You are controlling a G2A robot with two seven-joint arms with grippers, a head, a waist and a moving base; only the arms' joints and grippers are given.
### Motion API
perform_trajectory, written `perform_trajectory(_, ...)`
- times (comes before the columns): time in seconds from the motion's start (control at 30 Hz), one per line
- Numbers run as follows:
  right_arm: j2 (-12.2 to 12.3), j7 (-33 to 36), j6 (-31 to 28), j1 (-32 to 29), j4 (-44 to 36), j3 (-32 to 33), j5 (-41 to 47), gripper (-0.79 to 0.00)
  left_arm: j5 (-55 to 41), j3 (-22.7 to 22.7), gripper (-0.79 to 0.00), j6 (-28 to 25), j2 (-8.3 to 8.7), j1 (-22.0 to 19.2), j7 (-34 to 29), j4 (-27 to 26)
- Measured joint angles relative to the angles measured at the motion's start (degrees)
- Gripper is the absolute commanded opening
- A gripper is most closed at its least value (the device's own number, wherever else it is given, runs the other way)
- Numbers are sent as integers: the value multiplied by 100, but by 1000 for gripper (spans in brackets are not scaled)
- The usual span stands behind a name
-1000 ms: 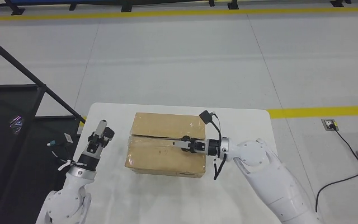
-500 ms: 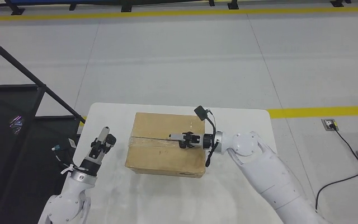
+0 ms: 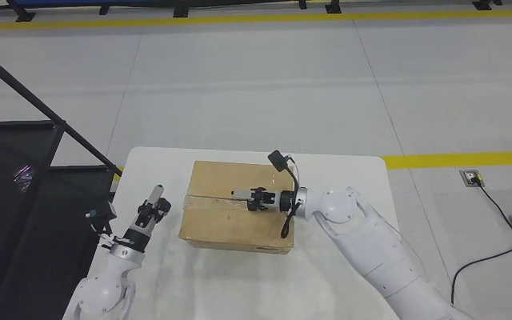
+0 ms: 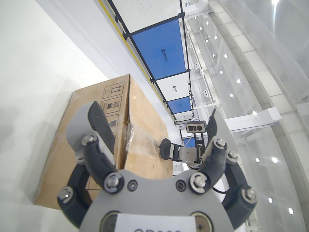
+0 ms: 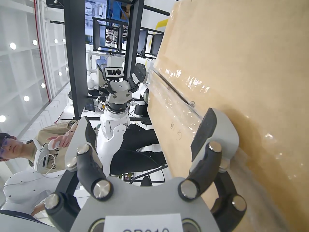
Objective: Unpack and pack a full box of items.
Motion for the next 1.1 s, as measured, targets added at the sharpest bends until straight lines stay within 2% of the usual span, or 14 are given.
perform_trajectory(0.33,-301,-292,-114,295,451,-415,137,0,69,251,0,29,-28,-215,-111,452)
perform_trajectory(1.1,-1153,-488,-503,959,1695,-1136,717,0,89,601,0,-66,-78,-286,-263,479)
